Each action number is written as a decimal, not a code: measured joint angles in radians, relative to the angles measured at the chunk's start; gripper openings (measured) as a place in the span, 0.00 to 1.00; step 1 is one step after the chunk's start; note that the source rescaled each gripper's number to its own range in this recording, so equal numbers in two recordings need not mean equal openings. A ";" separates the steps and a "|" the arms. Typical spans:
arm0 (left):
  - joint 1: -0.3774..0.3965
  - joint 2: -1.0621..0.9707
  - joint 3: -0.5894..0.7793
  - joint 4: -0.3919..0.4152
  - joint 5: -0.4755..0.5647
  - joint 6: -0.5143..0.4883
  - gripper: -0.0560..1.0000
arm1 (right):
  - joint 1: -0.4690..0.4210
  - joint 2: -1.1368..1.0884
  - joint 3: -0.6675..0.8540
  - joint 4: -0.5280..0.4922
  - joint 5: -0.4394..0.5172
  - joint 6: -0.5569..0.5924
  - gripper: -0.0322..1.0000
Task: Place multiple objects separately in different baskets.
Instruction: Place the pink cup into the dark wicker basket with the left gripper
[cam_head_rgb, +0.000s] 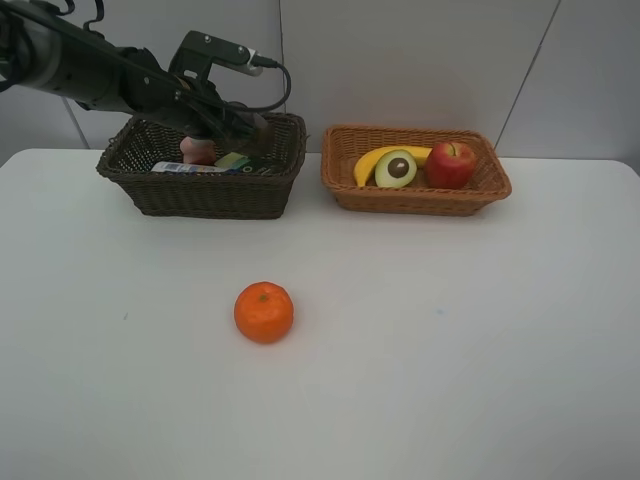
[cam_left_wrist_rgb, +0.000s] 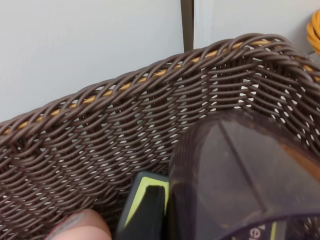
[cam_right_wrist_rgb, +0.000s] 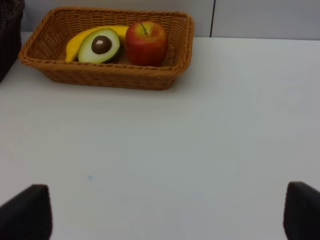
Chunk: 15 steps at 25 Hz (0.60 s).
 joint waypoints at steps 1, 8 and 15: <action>0.000 0.000 0.000 0.000 0.000 0.000 0.05 | 0.000 0.000 0.000 0.000 0.000 0.000 0.97; 0.000 0.000 0.000 0.000 0.000 0.000 0.05 | 0.000 0.000 0.000 0.000 0.000 0.000 0.97; 0.000 0.000 0.000 0.000 0.001 0.001 0.07 | 0.000 0.000 0.000 0.000 0.000 0.000 0.97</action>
